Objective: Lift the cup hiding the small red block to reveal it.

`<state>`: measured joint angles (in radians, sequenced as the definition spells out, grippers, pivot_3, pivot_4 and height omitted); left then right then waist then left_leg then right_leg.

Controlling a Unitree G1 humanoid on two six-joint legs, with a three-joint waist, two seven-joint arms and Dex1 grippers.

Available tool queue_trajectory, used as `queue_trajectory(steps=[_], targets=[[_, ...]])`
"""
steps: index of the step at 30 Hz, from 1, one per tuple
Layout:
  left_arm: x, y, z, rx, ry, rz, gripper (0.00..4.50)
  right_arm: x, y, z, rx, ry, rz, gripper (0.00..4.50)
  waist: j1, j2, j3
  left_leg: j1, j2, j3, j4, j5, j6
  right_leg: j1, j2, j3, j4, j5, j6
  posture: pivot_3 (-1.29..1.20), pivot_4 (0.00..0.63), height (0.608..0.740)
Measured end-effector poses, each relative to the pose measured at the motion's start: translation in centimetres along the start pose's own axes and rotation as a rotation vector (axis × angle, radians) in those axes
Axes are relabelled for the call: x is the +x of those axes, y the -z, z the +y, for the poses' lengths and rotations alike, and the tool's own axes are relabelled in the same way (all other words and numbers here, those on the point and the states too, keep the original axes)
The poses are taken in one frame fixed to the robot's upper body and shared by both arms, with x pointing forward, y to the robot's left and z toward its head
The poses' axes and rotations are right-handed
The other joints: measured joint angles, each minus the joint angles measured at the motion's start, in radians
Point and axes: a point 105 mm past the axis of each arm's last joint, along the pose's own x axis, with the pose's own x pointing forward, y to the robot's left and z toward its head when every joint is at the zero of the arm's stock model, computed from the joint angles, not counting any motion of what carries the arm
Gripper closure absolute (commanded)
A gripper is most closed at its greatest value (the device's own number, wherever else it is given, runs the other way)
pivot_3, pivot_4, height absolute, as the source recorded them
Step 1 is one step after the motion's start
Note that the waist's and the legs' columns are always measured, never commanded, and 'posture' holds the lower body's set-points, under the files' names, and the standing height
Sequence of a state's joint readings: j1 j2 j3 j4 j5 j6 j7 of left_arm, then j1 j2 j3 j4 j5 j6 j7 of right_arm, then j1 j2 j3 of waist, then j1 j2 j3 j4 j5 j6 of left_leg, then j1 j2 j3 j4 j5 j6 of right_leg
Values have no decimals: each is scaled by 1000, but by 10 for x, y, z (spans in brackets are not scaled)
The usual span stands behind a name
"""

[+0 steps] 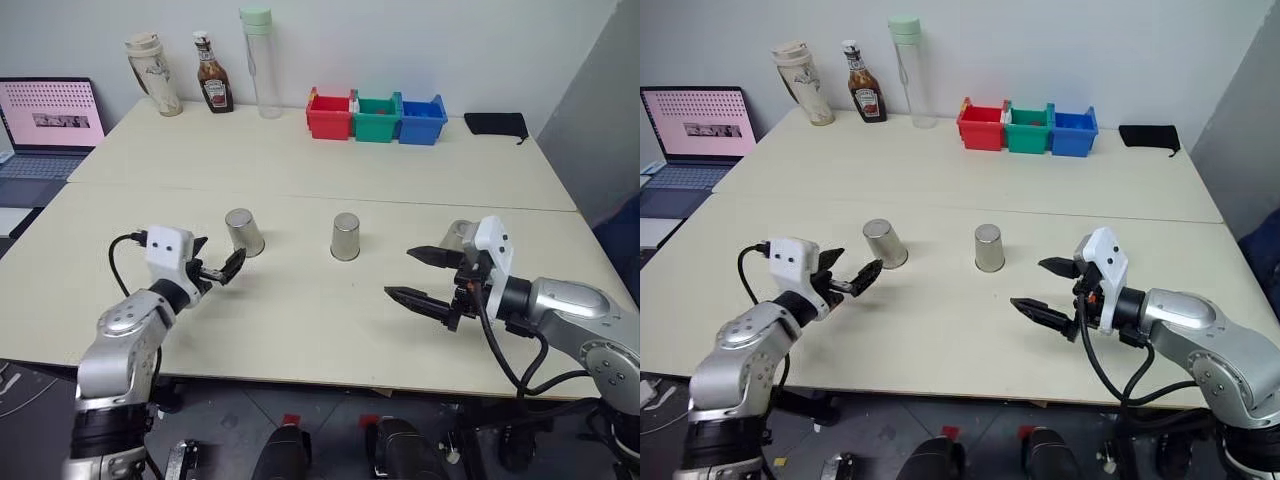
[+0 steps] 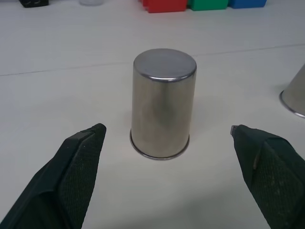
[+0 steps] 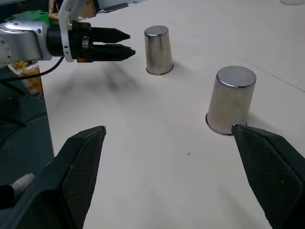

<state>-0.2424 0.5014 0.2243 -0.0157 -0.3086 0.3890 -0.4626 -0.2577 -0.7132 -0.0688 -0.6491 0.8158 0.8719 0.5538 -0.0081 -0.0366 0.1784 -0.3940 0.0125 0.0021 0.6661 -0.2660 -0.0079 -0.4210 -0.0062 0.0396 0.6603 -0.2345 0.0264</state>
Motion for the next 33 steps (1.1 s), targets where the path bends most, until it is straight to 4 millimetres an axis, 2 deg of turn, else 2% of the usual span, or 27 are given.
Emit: queue_trajectory(steps=[5,10,14,18,23,26,29,33], targets=[[26,-1,2,12,-27,-43,0,-6,-1,5,1,27,-1,28,6,0,0,-1,-1,0,0,0,0,0,0,0,-1,0,0,0,150,740],[49,8,-12,-32,0,-60,0,-8,-5,3,-8,87,-12,28,4,-1,0,-2,-1,1,1,0,0,0,0,0,-1,1,1,0,150,740],[55,13,-8,-33,-16,-67,627,-8,-7,6,-3,101,-19,0,1,-1,-1,-2,0,0,1,0,0,0,0,0,-1,3,-1,0,150,740],[56,16,-6,-31,-18,-80,1660,-9,-4,5,3,119,-11,0,2,-1,-1,-2,0,0,1,0,0,0,1,0,-1,3,-1,0,150,740],[59,11,-8,-31,7,-97,1695,-9,-4,4,4,131,-10,0,3,-1,-1,-2,-1,0,2,0,0,0,2,0,-1,3,0,0,150,740],[61,-2,-6,-30,2,-126,1695,-9,-4,3,5,131,-10,0,3,-1,-1,-2,-1,0,2,0,0,0,2,0,-1,3,-1,0,150,740],[60,-19,8,-28,-54,-152,1695,-9,-4,1,9,136,-11,0,0,-1,-1,-2,0,0,2,0,0,0,2,0,-1,3,0,0,150,740],[47,-35,47,-6,-231,-166,1695,-9,-3,-2,20,140,-8,0,-1,-1,-1,-1,1,0,1,0,0,0,2,0,-1,3,0,0,150,740]])
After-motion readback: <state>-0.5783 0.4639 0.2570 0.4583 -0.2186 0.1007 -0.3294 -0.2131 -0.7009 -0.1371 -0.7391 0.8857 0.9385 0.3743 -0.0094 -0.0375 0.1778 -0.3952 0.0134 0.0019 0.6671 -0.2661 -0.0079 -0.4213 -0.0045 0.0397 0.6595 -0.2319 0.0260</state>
